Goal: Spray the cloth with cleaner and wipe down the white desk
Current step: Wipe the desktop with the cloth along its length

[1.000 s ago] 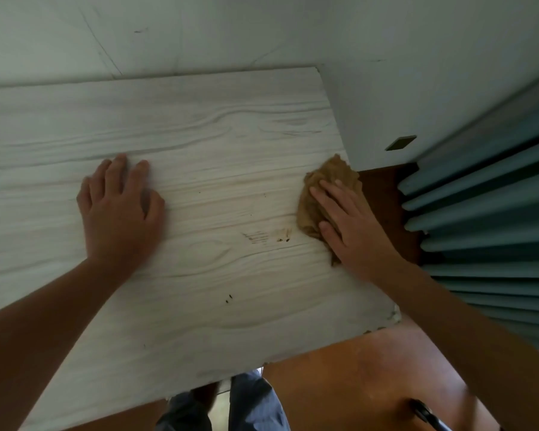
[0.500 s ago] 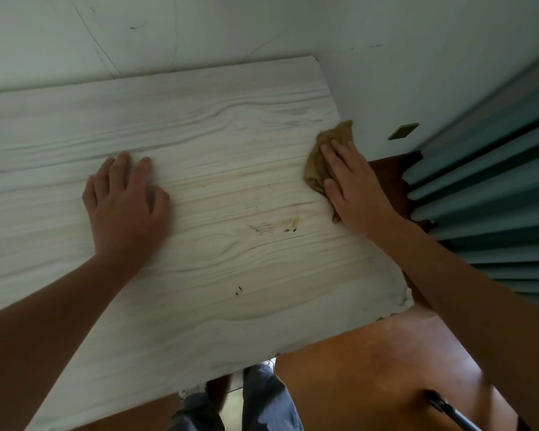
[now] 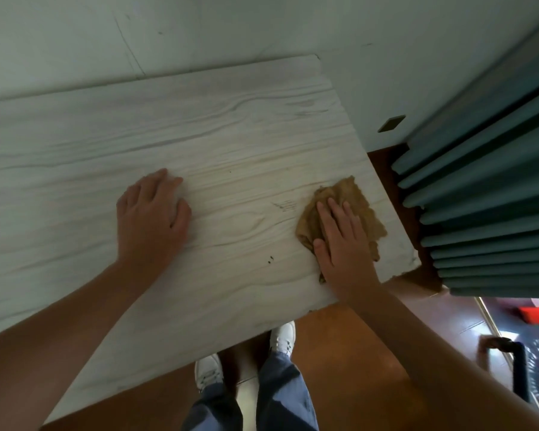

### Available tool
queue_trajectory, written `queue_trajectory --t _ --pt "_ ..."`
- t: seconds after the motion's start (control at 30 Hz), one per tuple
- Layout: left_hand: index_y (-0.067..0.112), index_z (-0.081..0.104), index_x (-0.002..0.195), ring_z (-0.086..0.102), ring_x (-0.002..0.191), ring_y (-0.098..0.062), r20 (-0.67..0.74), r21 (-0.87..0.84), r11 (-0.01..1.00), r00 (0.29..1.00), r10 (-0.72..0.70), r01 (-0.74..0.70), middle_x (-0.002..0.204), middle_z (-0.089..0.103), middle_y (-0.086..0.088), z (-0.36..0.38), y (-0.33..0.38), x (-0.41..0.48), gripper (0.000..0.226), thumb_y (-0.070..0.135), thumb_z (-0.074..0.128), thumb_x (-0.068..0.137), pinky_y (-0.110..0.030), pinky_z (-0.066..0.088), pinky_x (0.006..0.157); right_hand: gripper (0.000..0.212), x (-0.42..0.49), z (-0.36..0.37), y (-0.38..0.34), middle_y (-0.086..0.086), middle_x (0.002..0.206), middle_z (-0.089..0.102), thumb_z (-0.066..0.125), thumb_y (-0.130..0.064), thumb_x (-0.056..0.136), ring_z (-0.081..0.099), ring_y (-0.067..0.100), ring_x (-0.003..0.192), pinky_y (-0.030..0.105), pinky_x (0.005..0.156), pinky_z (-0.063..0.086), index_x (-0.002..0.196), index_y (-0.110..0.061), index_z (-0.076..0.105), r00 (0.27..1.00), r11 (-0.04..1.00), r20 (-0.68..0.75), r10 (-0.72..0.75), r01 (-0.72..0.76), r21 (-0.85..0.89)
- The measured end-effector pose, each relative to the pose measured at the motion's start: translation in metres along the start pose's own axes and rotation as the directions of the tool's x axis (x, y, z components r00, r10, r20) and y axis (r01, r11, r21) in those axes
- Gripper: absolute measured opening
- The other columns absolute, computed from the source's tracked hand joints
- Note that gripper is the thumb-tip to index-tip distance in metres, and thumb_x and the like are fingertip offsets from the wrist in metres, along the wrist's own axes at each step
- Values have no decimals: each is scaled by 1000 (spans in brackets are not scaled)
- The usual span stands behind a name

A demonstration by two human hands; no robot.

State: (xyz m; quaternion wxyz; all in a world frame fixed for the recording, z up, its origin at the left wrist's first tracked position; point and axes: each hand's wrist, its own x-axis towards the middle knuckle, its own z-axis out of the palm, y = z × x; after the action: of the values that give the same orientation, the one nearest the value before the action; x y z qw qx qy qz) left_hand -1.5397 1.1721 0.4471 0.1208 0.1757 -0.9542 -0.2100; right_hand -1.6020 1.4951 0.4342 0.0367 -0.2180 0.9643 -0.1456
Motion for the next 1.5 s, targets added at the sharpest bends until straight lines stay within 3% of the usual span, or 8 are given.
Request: queue_trajectory --t 0.2,0.5,0.7,0.83,0.97,1.13,1.3,1.5 --pt "11 61 140 42 146 -37 71 143 972 981 179 -188 155 49 -17 -11 -41 -53 55 40 41 98 -54 28 121 58 6 -9 -5 6 161 32 37 -39 101 20 26 152 48 124 17 155 -18 33 1000 998 -1 16 -16 53" --pt "11 60 142 42 147 -37 45 175 959 975 218 -222 157 48 -17 -7 -42 -52 57 41 44 97 -55 29 122 62 118 -1 -33 12 161 31 45 -34 97 22 36 149 49 123 15 155 -15 34 986 986 -33 162 -160 54" --pt "12 59 143 43 147 -37 26 186 960 978 208 -209 157 48 -17 -6 -41 -53 55 39 47 96 -54 28 122 60 93 29 -112 14 156 40 42 -32 93 29 38 147 54 121 22 150 -11 44 985 983 3 -174 174 62" --pt "13 59 144 41 148 -36 32 192 960 979 202 -204 157 47 -16 -7 -40 -53 56 40 47 97 -53 27 123 58 23 36 -136 10 159 36 45 -29 97 24 32 151 49 124 17 152 -13 40 895 898 90 -438 431 85" --pt "12 60 143 43 147 -36 15 185 961 978 207 -206 156 49 -16 -6 -40 -54 55 39 46 97 -53 28 122 56 4 23 -98 5 161 34 45 -30 100 23 26 152 45 124 20 154 -18 39 806 823 184 -563 567 30" --pt "12 60 142 43 147 -37 15 180 963 979 203 -202 156 49 -17 -7 -39 -53 55 39 45 97 -53 28 122 55 84 -1 -30 13 155 42 43 -29 98 38 35 143 43 122 23 150 -12 44 938 939 86 -335 340 -52" --pt "14 57 145 39 150 -34 59 194 962 981 184 -193 158 46 -15 -9 -39 -53 56 41 44 98 -51 25 124 57 152 10 -77 10 165 22 38 -29 104 15 34 152 42 125 8 158 -16 24 998 998 -15 55 -55 6" --pt "14 57 146 38 150 -34 63 190 965 983 171 -180 159 45 -14 -10 -37 -54 58 42 42 97 -50 24 124 61 72 38 -136 12 159 36 35 -33 95 27 37 149 50 122 20 152 -13 40 923 927 89 -375 375 18"
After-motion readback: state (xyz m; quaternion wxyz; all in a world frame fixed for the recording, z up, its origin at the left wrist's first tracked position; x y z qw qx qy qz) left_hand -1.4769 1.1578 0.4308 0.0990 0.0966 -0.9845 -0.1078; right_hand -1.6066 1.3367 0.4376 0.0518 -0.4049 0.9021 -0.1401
